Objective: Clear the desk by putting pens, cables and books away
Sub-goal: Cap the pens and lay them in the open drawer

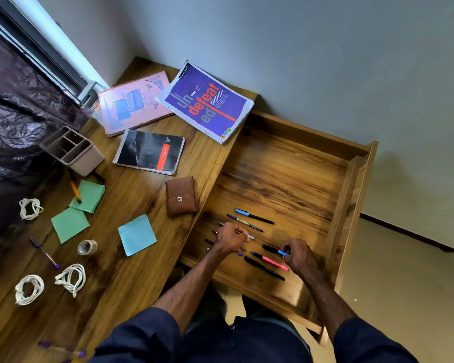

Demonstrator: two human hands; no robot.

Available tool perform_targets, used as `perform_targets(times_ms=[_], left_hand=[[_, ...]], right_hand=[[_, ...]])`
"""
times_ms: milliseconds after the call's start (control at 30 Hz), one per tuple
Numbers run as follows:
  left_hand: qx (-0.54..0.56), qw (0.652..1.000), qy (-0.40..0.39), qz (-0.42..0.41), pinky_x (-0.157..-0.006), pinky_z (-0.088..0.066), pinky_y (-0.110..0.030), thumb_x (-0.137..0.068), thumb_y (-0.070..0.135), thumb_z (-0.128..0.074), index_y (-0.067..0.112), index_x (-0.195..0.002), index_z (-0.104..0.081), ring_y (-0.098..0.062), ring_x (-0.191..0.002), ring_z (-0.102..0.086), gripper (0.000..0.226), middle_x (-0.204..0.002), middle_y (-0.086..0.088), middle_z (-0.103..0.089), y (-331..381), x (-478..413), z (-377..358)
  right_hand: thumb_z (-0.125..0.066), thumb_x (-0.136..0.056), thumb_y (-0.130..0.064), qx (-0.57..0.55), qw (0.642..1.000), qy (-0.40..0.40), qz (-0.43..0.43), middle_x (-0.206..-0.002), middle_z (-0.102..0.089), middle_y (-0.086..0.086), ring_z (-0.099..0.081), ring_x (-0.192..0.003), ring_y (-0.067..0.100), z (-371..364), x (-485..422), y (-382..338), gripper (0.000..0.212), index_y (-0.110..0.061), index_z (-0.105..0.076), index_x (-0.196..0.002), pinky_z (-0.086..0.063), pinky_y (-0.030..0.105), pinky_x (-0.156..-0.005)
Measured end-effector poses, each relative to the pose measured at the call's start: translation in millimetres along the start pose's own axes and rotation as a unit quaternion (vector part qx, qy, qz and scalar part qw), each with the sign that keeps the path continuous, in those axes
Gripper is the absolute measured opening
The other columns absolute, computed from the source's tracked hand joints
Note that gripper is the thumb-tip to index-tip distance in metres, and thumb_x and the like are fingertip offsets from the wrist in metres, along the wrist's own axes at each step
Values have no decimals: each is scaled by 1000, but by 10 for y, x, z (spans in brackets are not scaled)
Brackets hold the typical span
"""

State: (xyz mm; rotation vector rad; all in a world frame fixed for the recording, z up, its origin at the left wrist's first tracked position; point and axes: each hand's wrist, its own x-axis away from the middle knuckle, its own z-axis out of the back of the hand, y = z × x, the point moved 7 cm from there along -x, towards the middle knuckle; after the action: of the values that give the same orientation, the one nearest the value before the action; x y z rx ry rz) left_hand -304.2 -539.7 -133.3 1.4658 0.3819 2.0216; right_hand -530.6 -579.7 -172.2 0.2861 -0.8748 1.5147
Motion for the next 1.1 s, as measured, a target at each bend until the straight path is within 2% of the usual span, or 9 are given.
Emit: perform_targets(times_ms=[133,333,400,533,667,767,867,1000,1100], left_hand=[[7,1000,-3,-7,-78,-64,-39,-96,15,-66,9,-112,-70,-22,-88,-77,18,-97,-5,-75,-3,55,42],[-14,998,10,-62,-73,-65,-34,-96,16,-65,9,-112,-69,-17,-81,-76,18,-98,-5,-76,49,223,245],[-18,996,27,-86,-73,-65,-34,-95,17,-66,11,-111,-70,-17,-83,-76,17,-98,-4,-76,76,306,389],[-1,987,84,-141,-61,-61,-22,-96,19,-66,13,-108,-71,-14,-75,-76,14,-91,1,-76,116,499,825],[25,973,151,-173,-68,-62,-24,-95,16,-67,15,-105,-72,-10,-75,-74,12,-94,1,-77,32,720,1409],[28,958,222,-179,-78,-58,-22,-91,14,-68,15,-99,-76,-8,-84,-73,11,-95,3,-77,-162,926,1942],[64,949,260,-168,-72,-60,-28,-90,10,-65,11,-96,-75,-14,-77,-75,12,-90,-1,-79,-472,1125,2398],[119,934,308,-137,-64,-61,-32,-89,6,-64,7,-95,-73,-25,-74,-76,11,-92,-9,-79,-987,1370,2872],[155,921,341,-107,-82,-61,-39,-89,5,-65,4,-98,-74,-28,-88,-74,13,-95,-10,-78,-1422,1513,3167]], right_hand=[[-76,-86,-9,-18,999,21,16,-115,-71,3,-67,-101,14,57,26,-89,28,-14,-71,-113,-58,29,-84],[-77,-85,-18,-17,994,77,71,-120,-68,-1,-64,-106,13,229,67,-576,32,-21,-70,-116,-57,30,-88],[-76,-86,-18,-22,988,101,118,-116,-70,-1,-64,-104,12,302,103,-865,29,-21,-71,-115,-57,31,-89],[-77,-84,-18,-71,956,162,233,-100,-72,-2,-66,-90,10,479,269,-1598,18,-20,-75,-103,-59,33,-82],[-78,-82,-19,-92,917,189,339,-90,-71,-7,-63,-80,6,514,548,-2418,12,-22,-74,-92,-58,28,-73],[-79,-79,-19,-104,897,174,393,-85,-71,-6,-63,-76,7,375,753,-3015,9,-21,-74,-86,-56,29,-70],[-78,-80,-20,-89,889,134,428,-84,-72,-1,-65,-73,12,104,911,-3538,8,-15,-75,-86,-55,34,-68],[-77,-82,-21,-59,877,117,463,-81,-73,-3,-63,-70,9,-286,1155,-4095,5,-16,-75,-84,-53,30,-63],[-76,-83,-17,-22,865,80,495,-81,-75,-1,-66,-71,13,-646,1323,-4491,2,-16,-76,-84,-55,33,-68]])
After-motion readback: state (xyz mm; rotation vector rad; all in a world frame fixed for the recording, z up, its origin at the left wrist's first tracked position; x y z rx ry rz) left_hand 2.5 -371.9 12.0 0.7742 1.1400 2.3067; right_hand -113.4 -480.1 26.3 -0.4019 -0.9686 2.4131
